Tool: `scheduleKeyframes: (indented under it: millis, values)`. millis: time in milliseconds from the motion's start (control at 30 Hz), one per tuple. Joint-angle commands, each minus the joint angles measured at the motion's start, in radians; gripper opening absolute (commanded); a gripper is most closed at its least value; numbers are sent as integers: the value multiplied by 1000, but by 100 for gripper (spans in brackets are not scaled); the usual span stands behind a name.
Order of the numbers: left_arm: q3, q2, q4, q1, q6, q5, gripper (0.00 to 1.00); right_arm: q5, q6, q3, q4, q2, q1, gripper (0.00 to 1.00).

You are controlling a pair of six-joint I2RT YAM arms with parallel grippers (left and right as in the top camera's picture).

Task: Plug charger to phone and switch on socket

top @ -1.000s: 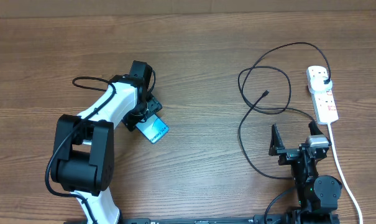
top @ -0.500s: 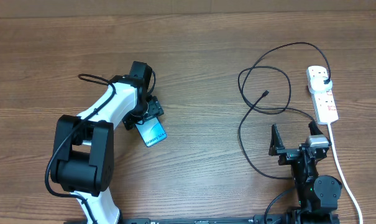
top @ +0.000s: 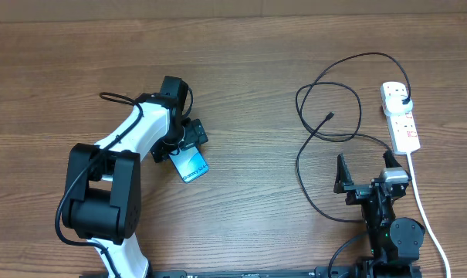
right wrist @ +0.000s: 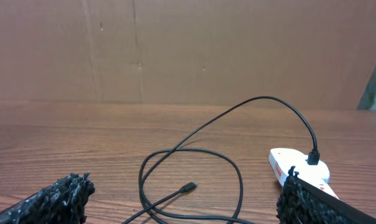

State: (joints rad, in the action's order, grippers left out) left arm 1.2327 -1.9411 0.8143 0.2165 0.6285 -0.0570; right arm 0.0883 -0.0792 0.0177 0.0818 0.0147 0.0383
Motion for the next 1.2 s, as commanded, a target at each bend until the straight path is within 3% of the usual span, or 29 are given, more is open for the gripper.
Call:
scheduleKeyframes:
  millis: [0,233,500,667,933,1167]
  values:
    - [-34,-34,21,6,47,-74,100,-9,-5,-10,-4,-12,-5,100]
    - [-34,-34,27,6,114,-76,100,-9,-5,-10,-4,-12,-5,100]
    - [-34,-34,29,6,112,-104,100,-9,-5,-10,-4,-12,-5,100]
    - [-34,-34,20,7,108,-93,94,-9,-5,-10,-5,-12,-5,100]
    - [-34,-34,18,7,42,-89,90,-9,-5,-10,-5,-12,-5,100]
    - [-34,-34,3,7,-109,-89,89,-9,-5,-10,-4,-12,-5,100]
